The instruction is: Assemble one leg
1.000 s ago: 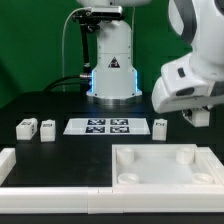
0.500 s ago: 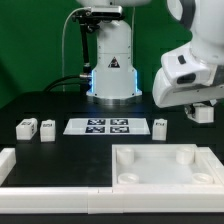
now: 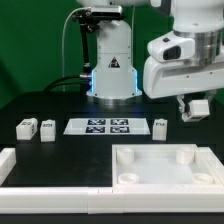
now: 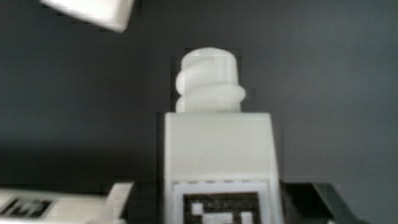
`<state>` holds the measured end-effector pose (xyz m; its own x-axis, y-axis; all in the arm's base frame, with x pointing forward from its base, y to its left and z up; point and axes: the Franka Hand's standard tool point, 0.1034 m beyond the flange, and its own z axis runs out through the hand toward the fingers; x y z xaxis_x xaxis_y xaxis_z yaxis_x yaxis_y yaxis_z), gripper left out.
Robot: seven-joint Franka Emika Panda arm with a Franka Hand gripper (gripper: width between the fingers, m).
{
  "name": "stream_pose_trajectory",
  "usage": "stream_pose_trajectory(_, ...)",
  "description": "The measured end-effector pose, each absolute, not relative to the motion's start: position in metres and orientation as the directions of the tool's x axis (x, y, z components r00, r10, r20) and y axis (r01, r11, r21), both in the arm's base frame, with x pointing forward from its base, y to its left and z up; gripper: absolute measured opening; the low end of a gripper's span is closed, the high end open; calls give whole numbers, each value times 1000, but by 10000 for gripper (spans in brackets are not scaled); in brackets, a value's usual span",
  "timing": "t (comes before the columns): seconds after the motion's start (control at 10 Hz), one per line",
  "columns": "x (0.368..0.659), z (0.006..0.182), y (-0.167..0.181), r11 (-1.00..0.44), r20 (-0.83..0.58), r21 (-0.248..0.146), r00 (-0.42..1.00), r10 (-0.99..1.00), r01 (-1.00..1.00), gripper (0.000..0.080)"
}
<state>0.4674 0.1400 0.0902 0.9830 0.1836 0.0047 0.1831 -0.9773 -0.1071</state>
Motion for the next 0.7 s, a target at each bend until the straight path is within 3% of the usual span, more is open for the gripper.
stream_pose_trajectory(0.3, 505, 103, 122, -970, 292, -73, 935, 201, 231, 290)
stream_pose_trajectory(0.6, 504, 102, 117, -975, 520, -52, 839, 160, 218, 290)
stream_pose_trajectory(0.7, 493, 84, 118, -973, 435, -62, 883, 174, 223, 290)
